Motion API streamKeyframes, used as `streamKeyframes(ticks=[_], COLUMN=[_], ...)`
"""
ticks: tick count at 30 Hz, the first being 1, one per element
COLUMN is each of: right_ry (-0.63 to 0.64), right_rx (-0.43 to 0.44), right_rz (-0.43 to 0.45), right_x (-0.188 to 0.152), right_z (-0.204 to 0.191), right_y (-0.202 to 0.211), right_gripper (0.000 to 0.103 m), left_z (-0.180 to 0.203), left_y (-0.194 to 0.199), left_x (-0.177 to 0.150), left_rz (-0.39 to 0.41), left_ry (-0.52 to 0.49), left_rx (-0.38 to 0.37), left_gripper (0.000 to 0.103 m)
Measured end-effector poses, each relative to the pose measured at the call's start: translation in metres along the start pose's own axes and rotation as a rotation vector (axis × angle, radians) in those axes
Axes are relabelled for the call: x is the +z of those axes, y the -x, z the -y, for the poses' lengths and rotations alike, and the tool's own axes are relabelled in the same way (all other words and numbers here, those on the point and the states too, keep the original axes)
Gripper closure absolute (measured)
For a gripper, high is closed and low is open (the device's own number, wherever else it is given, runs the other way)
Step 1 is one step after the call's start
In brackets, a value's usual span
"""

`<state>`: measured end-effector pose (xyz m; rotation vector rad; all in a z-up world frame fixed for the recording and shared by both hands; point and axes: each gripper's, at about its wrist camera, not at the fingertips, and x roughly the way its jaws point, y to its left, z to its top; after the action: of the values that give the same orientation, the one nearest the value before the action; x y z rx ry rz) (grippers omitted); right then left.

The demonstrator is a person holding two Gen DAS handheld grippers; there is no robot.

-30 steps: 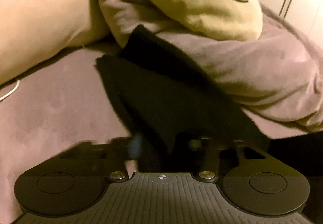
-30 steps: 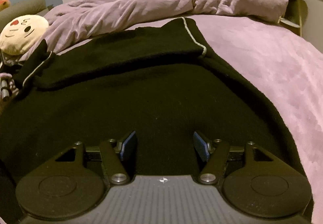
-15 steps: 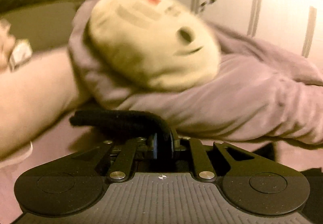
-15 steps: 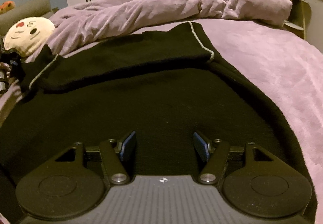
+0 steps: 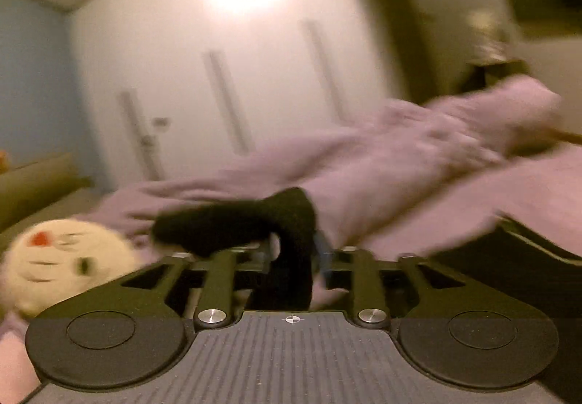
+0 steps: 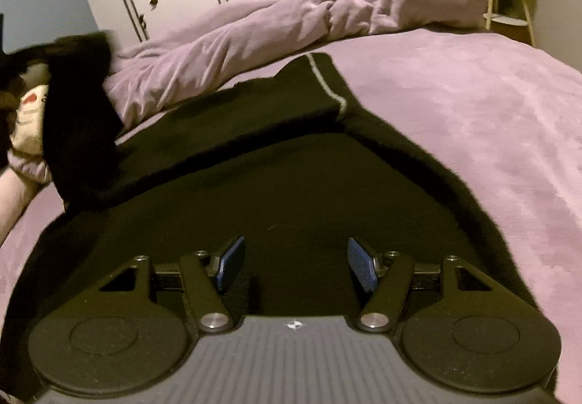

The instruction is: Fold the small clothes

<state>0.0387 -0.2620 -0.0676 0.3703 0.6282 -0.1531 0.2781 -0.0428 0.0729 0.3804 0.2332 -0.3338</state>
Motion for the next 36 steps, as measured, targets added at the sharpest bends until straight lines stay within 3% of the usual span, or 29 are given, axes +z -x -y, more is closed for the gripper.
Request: streamKeyframes(ticks=[1, 2, 4, 6, 12, 15, 17, 20, 26, 28, 29, 30, 31, 33, 36], right_ry=[-0.007, -0.013, -0.023, -0.027, -0.037, -0.075, -0.111, -0.238, -0.552, -0.626, -0.650, -0.657, -0.655, -0.639, -0.487], right_rx=[0.001, 0.005, 0.023, 0.041, 0.120, 0.181, 0.227, 0.295, 0.243, 0.206, 0.207, 0.195, 0.181, 0.185, 0.324], right_rz=[0.005, 0.009, 0.012, 0.017, 0.027, 0.043, 0.053, 0.025, -0.048, -0.050, -0.050, -0.061, -0.084, -0.081, 0.105], right_x=[0.001, 0.003, 0.007, 0.012, 0.042, 0.071, 0.090, 0.118, 0.147, 0.149, 0.151, 0.153, 0.157, 0.171, 0.198], right_z=[0.003, 0.005, 0.010, 0.013, 0.006, -0.006, -0.013, -0.014, 0.002, 0.006, 0.006, 0.005, 0.003, -0.006, -0.024], right_y=[0.003, 0.006, 0.008, 0.009, -0.021, -0.055, -0.080, -0.130, -0.217, -0.235, -0.243, -0.248, -0.253, -0.249, -0.204], right_gripper=[0.039, 0.039, 0.039, 0.039, 0.040, 0.040, 0.042, 0.049, 0.050, 0.060, 0.076, 0.088, 0.093, 0.094, 0.094], left_z=[0.017, 0.032, 0.048, 0.050, -0.013, -0.051, -0.070, -0.080, -0.077, -0.074, -0.072, -0.072, -0.073, -0.075, -0.080], left_y=[0.002, 0.005, 0.011, 0.019, 0.027, 0.023, 0.022, 0.014, 0.013, 0.012, 0.011, 0.012, 0.012, 0.012, 0.013], left_x=[-0.005, -0.012, -0.028, -0.048, -0.111, -0.139, -0.154, -0.169, -0.187, -0.193, -0.196, -0.196, -0.197, -0.196, -0.196], left_rz=[-0.022, -0.049, -0.093, -0.151, -0.272, -0.353, -0.393, -0.408, -0.422, -0.438, -0.441, -0.442, -0.443, -0.441, -0.448], left_ry=[0.001, 0.010, 0.026, 0.066, 0.153, 0.241, 0.297, 0.300, 0.318, 0.336, 0.339, 0.343, 0.348, 0.359, 0.380], left_rx=[-0.034, -0.060, -0.090, -0.066, 0.233, 0.311, 0.311, 0.304, 0.292, 0.283, 0.287, 0.287, 0.285, 0.288, 0.305], left_gripper=[0.022, 0.015, 0.017, 0.016, 0.011, 0.011, 0.012, 0.012, 0.012, 0.012, 0.012, 0.012, 0.012, 0.011, 0.011])
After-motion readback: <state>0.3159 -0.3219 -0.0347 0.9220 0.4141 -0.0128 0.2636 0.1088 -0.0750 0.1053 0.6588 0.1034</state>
